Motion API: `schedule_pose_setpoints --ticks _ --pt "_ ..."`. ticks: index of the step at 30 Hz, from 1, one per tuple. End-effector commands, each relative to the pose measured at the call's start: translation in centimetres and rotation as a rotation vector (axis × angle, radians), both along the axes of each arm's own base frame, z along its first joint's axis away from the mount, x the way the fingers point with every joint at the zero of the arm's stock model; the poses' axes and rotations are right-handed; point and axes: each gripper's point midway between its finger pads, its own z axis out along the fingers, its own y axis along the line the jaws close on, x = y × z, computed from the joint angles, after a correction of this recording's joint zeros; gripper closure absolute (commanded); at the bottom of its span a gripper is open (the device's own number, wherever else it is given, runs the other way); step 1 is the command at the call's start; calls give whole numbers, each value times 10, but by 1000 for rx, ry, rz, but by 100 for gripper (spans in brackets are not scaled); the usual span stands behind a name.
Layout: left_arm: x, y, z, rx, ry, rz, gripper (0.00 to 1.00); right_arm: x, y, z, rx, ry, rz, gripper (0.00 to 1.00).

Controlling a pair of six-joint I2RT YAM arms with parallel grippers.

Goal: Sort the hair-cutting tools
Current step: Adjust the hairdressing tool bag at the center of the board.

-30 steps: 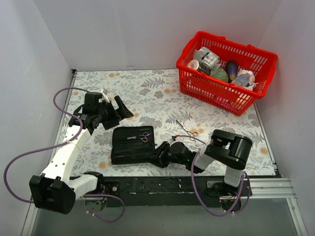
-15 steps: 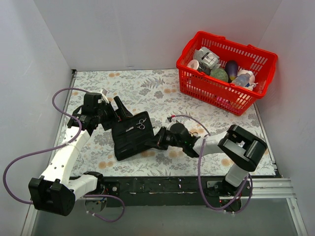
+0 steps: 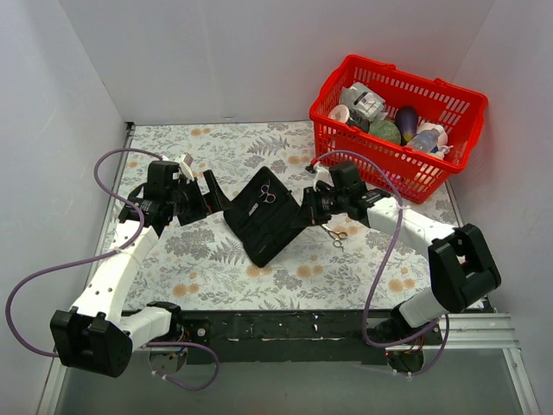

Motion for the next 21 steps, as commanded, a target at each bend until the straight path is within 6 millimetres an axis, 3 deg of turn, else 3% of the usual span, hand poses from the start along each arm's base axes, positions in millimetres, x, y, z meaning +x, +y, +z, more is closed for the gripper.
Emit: schedule_pose_setpoints --ticks 1,5,8,9,11,12,13,14,15,17,20,21 --pt "19 11 6 70 -85 18 2 -39 -13 33 3 -82 277 99" --pt "31 3 -21 59 -13 0 2 -47 -21 29 -59 -65 409 99" --pt "36 -3 -20 27 -21 -4 2 -41 -25 13 -144 -11 455 99" --pt "39 -4 -18 23 -34 -5 2 -37 -24 -1 -170 26 460 99" --pt "42 -3 -17 30 -41 -1 2 -26 -19 -3 -184 21 473 99" --pt "43 -3 -19 31 -38 0 2 -23 -18 -18 -208 66 476 99" --pt "43 -3 -19 32 -35 0 2 -15 -19 -24 -247 73 466 99" --pt "44 -3 -20 32 -33 0 2 -2 -11 -18 -245 42 475 99" --pt "44 -3 -19 31 -35 -2 2 0 -8 -31 -262 92 493 99" --pt "44 -5 -22 25 -25 -5 2 11 1 -32 -266 80 509 91" --pt "43 -6 -23 20 -18 -14 2 35 23 -18 -244 26 517 75" --pt "43 -6 -23 19 -20 -15 2 47 31 -12 -237 -2 517 64"
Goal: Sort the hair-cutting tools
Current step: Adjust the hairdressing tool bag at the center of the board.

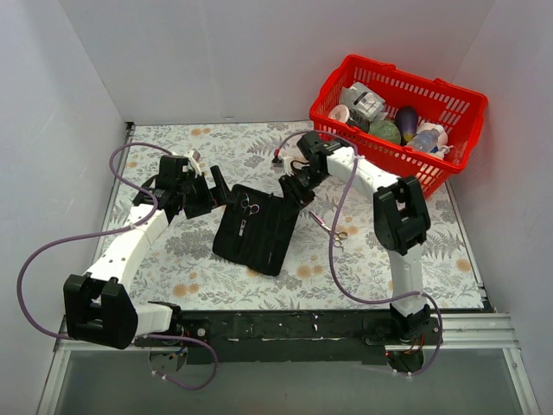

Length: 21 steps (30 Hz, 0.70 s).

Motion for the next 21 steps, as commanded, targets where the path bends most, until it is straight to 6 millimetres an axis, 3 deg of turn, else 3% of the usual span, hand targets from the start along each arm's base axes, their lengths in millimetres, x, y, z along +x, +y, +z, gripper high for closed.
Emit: schedule_pose_setpoints --ticks 1,5,8,10,15,16,19,20,21 --pt "5 -3 10 -18 -34 -10 2 21 18 10 -47 -113 85 61" --pt "6 -5 10 -29 -35 -16 2 46 14 21 -126 -205 39 43" --pt "8 -8 9 -43 -31 -18 2 59 0 37 -196 -307 -53 24" --pt "10 -11 10 -56 -31 -23 2 62 -11 35 -251 -332 -97 10" --pt "12 -14 10 -57 -32 -26 2 65 -42 41 -378 -407 -199 5" --pt "13 -14 10 -57 -33 -21 2 57 -48 34 -397 -383 -216 5" --pt "16 -15 8 -59 -34 -14 2 35 -36 56 -306 -427 -219 4" --pt "20 -16 9 -65 -44 -4 2 12 -33 57 -290 -430 -188 4" --pt "22 -17 8 -70 -44 -2 2 3 -26 59 -262 -438 -174 3"
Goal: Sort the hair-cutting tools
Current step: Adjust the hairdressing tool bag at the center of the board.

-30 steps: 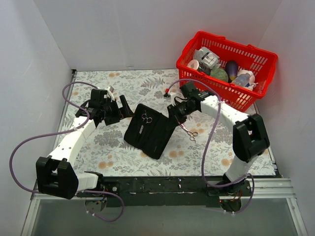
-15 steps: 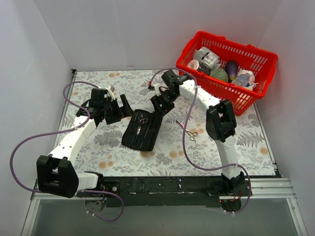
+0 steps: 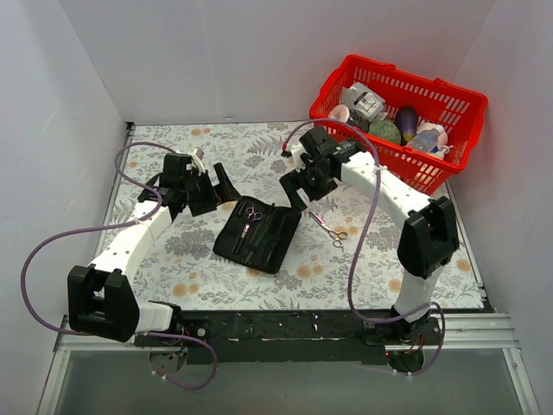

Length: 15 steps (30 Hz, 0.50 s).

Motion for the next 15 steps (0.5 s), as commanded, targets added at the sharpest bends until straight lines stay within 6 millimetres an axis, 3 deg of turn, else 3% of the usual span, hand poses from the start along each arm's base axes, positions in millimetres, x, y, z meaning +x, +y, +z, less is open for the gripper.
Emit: schedule_pose_setpoints --ticks 1,2,4,5,6,8,9,11,15 --pt "17 -7 9 -30 -49 16 2 -47 21 22 73 -61 38 3" --pt "24 -9 11 -49 -56 33 2 -70 25 17 71 -37 55 3" --pt "35 -15 8 -75 -46 42 2 -87 32 11 93 -23 25 3" --pt "46 -22 17 -112 -73 44 2 -101 39 17 128 -33 39 3" --pt "50 -30 21 -143 -78 21 2 -116 34 1 112 0 34 3" --pt "71 -45 22 -174 -92 -3 2 -132 45 8 198 1 9 3" --pt "78 -52 19 -184 -85 -26 2 -146 42 -4 203 46 1 3" --pt "102 -66 11 -185 -79 -53 2 -162 50 2 256 27 18 2" --pt "130 -82 -12 -180 -60 -97 2 -189 61 -9 279 69 37 3"
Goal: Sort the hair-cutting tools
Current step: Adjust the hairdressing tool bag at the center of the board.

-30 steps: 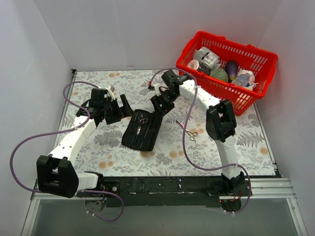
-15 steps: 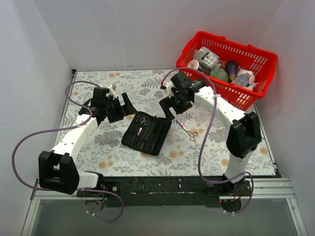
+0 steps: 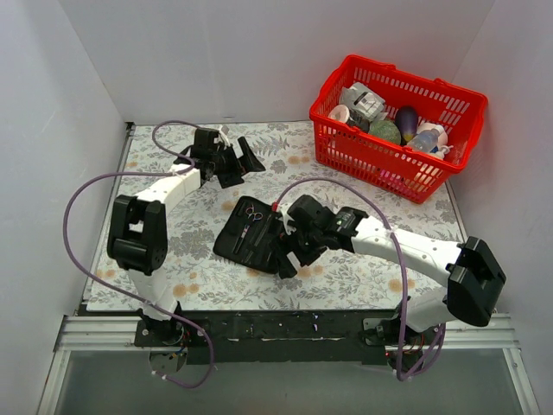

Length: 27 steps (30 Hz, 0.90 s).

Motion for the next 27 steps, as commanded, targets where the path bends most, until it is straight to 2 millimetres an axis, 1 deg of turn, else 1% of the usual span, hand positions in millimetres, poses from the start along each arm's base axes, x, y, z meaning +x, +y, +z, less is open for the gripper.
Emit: schedule_pose_setpoints --ticks 1,2,3,5,7,11,13,14,15,16,17,19,20,22,23,24,25,26,27 --pt "29 -22 1 -38 -52 -59 2 -15 39 16 155 -6 -16 3" --pt "34 -24 -1 -46 -67 -64 2 -21 47 14 164 1 2 3" --pt "37 -26 -13 -47 -49 -70 2 -21 55 15 187 2 6 3" --pt "41 -30 -19 -52 -48 -85 2 -25 67 8 181 14 18 3" --pt "46 -33 -31 -52 -32 -97 2 -24 77 5 185 23 22 3" --pt "46 -35 -49 -44 -8 -118 2 -26 95 -12 165 56 37 3" --pt "45 -36 -60 -40 13 -124 2 -26 103 -17 176 66 45 3" --pt "45 -36 -62 -40 16 -125 2 -27 105 -25 165 79 50 3" --pt "43 -36 -66 -40 30 -125 2 -26 109 -27 166 86 53 3" --pt "43 -36 -68 -40 33 -126 2 -25 111 -30 162 87 52 3" --pt "41 -35 -71 -37 40 -125 2 -26 112 -39 143 101 54 3" --pt "39 -34 -74 -30 48 -119 2 -25 115 -43 141 106 60 3" --pt "38 -33 -76 -28 52 -118 2 -25 117 -49 132 111 61 3" --pt "33 -31 -81 -20 65 -118 2 -22 120 -50 127 103 62 3" --pt "31 -31 -80 -21 67 -117 2 -21 118 -56 101 108 57 3" --pt "25 -29 -85 -17 82 -116 2 -18 117 -60 80 95 53 3" --pt "21 -29 -87 -10 84 -119 2 -15 117 -60 69 88 49 3" --pt "17 -29 -89 -4 89 -122 2 -15 116 -65 51 90 49 3" --pt "8 -28 -91 3 100 -124 2 -14 112 -68 27 83 50 3"
